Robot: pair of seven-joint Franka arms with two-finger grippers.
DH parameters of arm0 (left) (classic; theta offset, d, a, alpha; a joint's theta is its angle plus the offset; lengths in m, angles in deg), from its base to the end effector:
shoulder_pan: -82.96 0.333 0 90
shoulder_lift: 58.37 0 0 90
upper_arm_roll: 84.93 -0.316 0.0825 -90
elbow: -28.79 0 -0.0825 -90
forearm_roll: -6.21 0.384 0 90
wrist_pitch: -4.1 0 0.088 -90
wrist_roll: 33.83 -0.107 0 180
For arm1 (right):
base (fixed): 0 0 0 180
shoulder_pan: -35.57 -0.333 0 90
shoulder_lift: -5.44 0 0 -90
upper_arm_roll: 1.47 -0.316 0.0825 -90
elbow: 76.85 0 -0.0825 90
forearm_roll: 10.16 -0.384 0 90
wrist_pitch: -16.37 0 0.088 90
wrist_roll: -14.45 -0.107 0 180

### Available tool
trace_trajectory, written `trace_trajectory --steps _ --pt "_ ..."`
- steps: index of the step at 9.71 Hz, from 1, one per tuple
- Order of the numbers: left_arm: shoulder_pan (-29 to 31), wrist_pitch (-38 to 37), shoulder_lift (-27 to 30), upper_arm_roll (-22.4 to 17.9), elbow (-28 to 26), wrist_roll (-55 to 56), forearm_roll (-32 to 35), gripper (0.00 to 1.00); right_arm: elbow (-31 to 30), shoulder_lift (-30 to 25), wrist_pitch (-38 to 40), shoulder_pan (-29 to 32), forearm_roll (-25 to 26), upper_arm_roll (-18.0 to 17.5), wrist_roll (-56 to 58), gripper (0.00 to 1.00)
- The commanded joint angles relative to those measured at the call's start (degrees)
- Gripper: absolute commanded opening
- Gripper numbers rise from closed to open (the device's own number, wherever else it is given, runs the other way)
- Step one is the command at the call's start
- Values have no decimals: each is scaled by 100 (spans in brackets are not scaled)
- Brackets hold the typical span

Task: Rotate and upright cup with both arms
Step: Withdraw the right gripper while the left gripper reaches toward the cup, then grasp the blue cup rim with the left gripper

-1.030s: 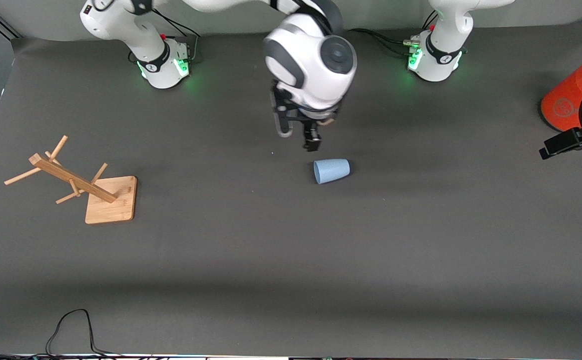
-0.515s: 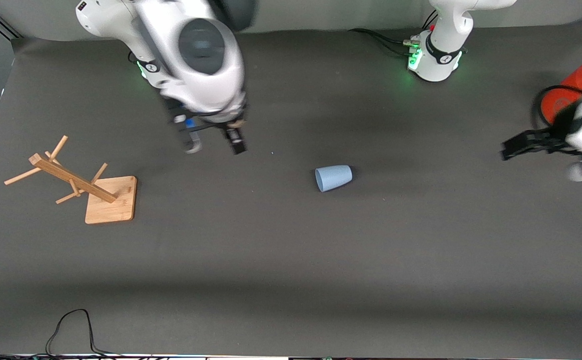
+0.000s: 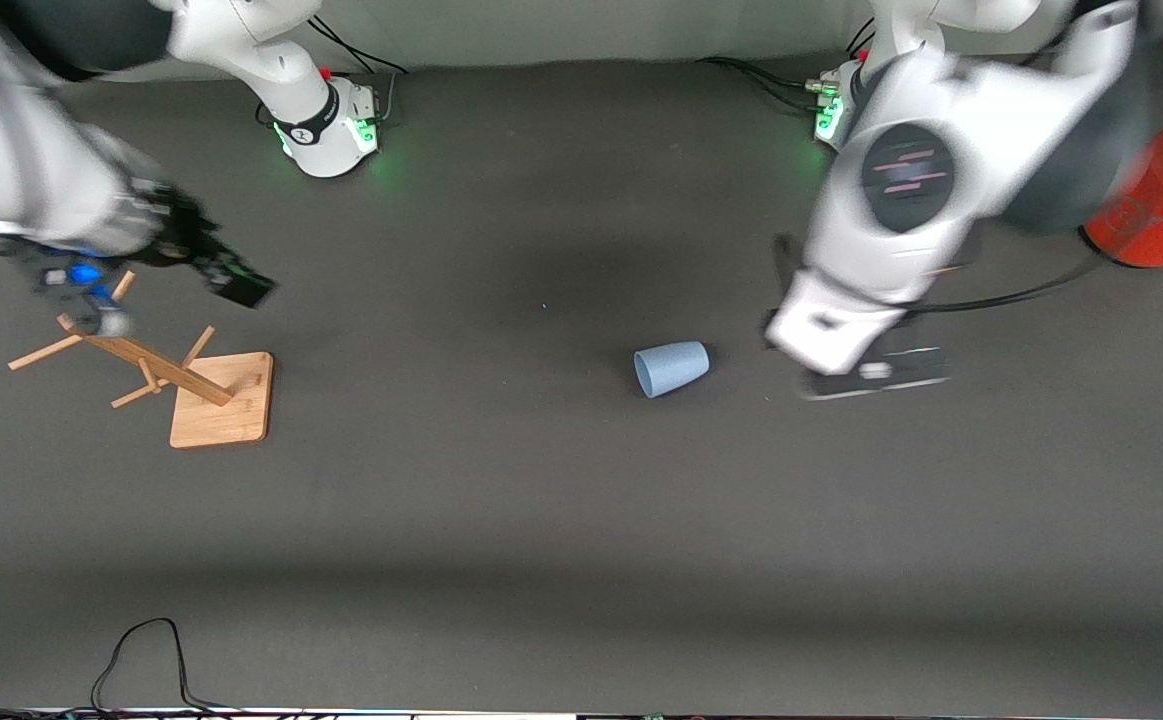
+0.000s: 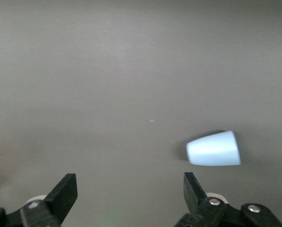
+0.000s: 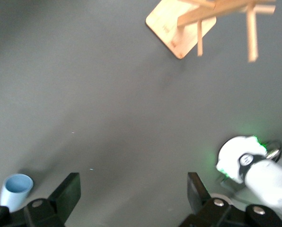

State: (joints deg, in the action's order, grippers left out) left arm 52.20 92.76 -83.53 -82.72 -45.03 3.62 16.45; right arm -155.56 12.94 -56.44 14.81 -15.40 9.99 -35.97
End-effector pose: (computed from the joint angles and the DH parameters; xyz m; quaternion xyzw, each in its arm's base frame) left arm 0.5743 -0.3435 0.4860 -0.9921 -0.0340 0.0266 0.1176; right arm 0.5501 0.1105 0.6203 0.9322 -0.3414 -0.1160 0.0297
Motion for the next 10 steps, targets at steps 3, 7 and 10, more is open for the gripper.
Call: trace_trajectory --steps 3,7,10 --pt "-1220 62 -2087 -142 1529 851 549 100 -1015 -618 -847 1142 -38 -101 2944 100" --pt "-1582 633 -2869 -160 1512 737 953 100 -1305 -557 -1673 1382 234 -92 4537 100" --pt "-1644 557 -3109 -151 1355 -331 1375 98 -1340 -512 -1947 1329 269 -83 4813 100"
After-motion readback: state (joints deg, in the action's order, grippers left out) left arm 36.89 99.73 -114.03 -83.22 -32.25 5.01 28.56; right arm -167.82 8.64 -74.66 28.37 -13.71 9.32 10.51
